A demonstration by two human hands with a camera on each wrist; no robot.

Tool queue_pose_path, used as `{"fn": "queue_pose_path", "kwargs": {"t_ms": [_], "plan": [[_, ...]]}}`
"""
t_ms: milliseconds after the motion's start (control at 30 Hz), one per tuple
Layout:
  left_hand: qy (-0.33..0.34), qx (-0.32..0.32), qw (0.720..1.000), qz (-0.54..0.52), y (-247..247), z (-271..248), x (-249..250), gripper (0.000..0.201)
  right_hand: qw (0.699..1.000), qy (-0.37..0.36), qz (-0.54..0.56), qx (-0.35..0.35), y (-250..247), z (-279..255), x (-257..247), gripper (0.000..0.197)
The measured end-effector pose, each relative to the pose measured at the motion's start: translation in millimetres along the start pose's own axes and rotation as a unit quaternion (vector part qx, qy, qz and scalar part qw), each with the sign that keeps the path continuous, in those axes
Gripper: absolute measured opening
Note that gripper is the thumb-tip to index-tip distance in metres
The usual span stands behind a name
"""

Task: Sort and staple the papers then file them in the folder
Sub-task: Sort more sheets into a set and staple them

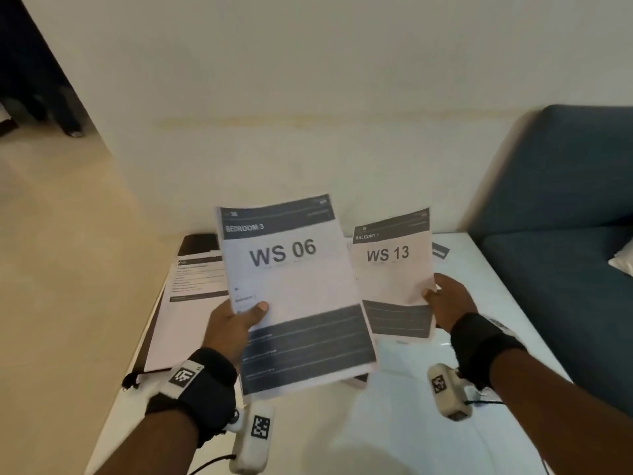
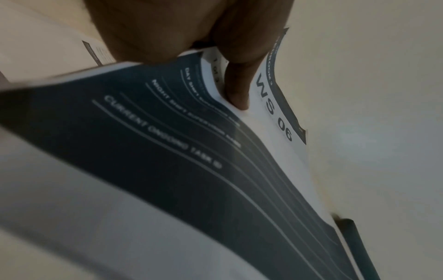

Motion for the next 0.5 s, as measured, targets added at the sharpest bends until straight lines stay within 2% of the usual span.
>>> {"fn": "queue_pose_path", "kwargs": {"t_ms": [133, 233, 400, 500], "plan": [[0.003, -0.037, 0.999, 0.016, 21.6, -9.5, 5.6, 0.015, 0.994, -0.082, 0.067, -0.008, -54.1, -26.1, -37.2, 0.03], [-0.004, -0.055, 0.998, 0.005, 33.4, -14.9, 8.4, 0.018, 0.984, -0.109, 0.138, -0.03, -75.3, -53.8, -51.1, 0.026], [-0.035, -0.102, 0.994, -0.011, 54.5, -23.7, 3.0, 0.022, 0.962, -0.078, 0.244, -0.096, -65.7, -97.2, -58.6, 0.024], [-0.029, -0.121, 0.992, -0.003, 62.7, -27.1, 1.9, 0.022, 0.953, -0.071, 0.254, -0.15, -45.9, -112.6, -63.1, 0.023]]}}
Point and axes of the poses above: each hand's wrist, its own z-axis towards the middle knuckle, its own y-axis out of the palm, x = y × z, the point moved 6 cm from there along z, towards the middle knuckle, and after that the axes turned 5 degrees about -y, right-handed, at the moved point
